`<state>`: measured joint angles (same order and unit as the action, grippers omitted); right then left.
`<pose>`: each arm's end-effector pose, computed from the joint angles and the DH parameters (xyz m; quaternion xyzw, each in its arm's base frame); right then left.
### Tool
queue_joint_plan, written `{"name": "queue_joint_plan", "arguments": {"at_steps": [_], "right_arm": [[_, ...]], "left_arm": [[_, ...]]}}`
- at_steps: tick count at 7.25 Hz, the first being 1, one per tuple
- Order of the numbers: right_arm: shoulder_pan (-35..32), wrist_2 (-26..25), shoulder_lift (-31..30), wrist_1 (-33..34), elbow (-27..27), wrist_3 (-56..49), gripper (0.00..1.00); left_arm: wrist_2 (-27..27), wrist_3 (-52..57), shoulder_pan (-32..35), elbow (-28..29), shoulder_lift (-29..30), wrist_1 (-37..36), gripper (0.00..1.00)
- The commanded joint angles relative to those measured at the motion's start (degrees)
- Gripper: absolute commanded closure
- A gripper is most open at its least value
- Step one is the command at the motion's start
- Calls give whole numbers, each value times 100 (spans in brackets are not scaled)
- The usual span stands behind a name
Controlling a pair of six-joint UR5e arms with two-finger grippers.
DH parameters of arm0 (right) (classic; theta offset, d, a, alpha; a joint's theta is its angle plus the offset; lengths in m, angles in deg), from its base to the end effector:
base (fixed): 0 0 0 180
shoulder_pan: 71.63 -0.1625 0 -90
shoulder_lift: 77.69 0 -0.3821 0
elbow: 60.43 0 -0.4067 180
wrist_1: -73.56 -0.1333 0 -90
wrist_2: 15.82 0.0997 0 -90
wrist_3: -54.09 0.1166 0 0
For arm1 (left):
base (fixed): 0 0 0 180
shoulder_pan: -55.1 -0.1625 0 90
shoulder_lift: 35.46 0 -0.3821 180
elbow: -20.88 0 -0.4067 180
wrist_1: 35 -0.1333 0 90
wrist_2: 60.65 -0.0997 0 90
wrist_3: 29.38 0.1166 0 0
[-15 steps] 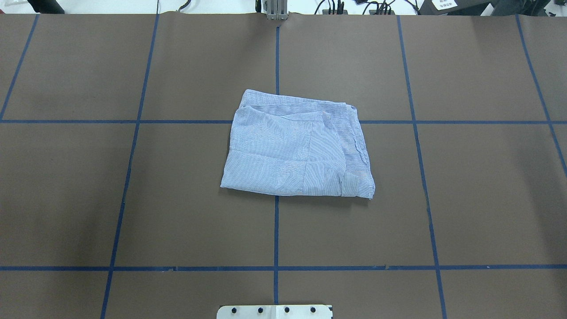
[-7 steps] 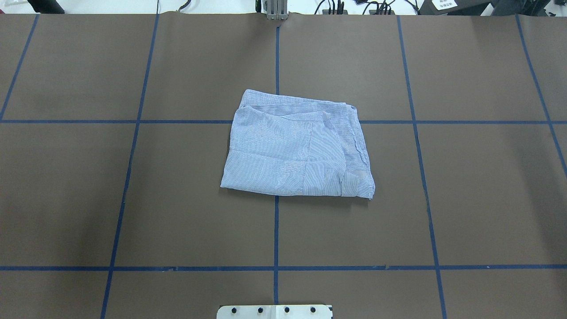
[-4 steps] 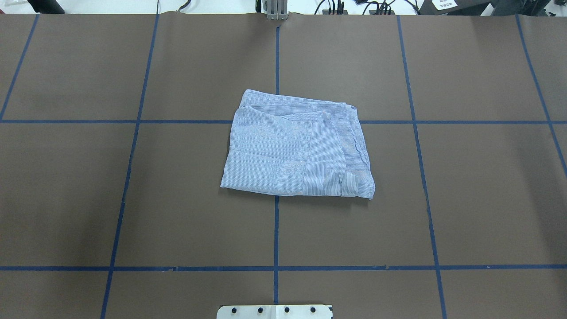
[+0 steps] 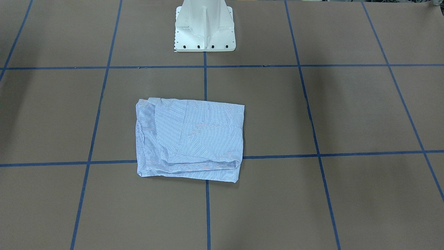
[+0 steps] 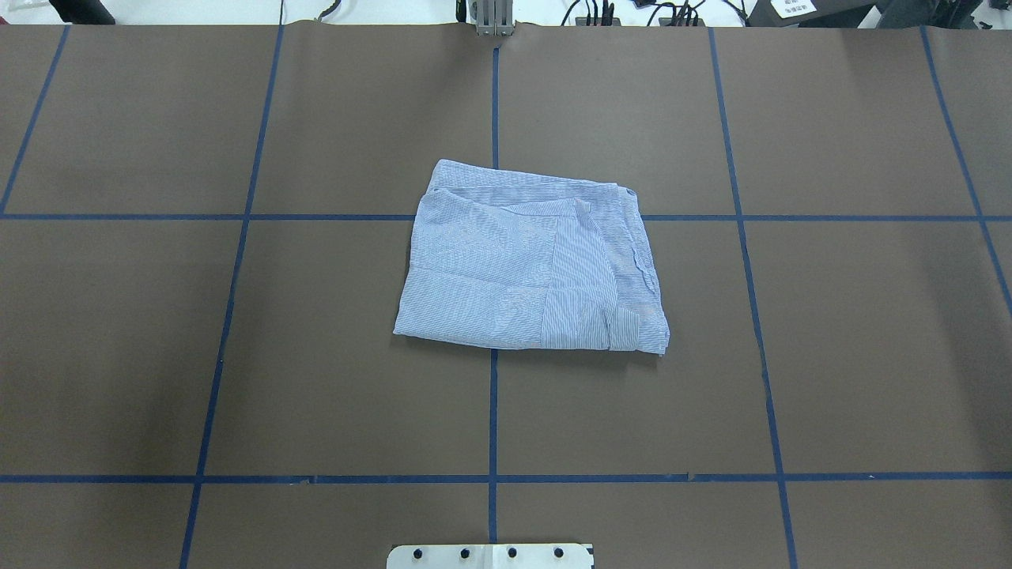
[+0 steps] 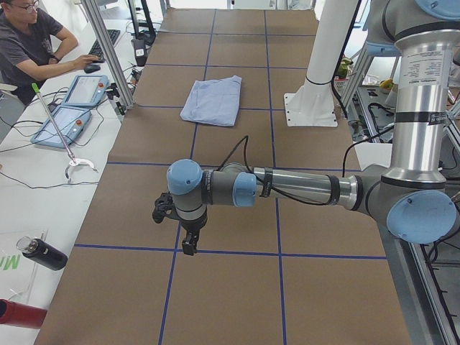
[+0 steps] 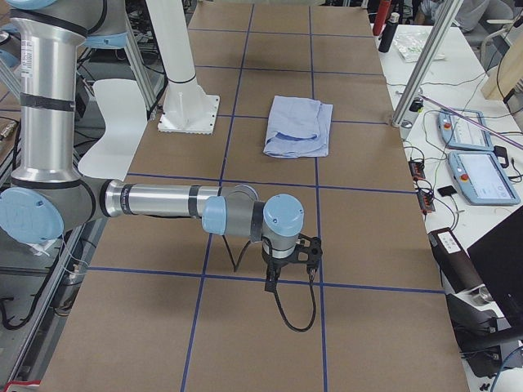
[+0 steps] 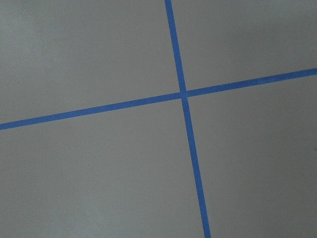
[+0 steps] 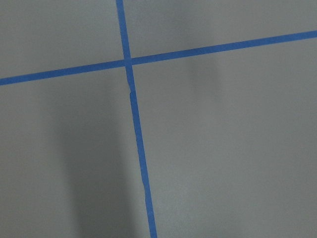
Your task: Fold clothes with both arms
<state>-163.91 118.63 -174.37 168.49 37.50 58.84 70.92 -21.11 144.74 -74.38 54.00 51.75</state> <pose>0.0698 -0.4539 0.6226 -0.0379 -0.3773 0.0688 0.9227 -0.0528 -0.5040 0.5958 0.0364 0.3532 0.0749 0.9318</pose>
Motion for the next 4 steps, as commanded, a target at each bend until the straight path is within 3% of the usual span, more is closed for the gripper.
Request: {"name": "queue_joint_plan", "arguments": {"at_steps": [1, 4], "right_arm": [[0, 2, 0, 0, -2, 0, 0], [0, 20, 0, 0, -90, 0, 0]], "left_arm": [[0, 26, 37, 51, -60, 0, 0], [0, 17, 37, 51, -95, 0, 0]]}}
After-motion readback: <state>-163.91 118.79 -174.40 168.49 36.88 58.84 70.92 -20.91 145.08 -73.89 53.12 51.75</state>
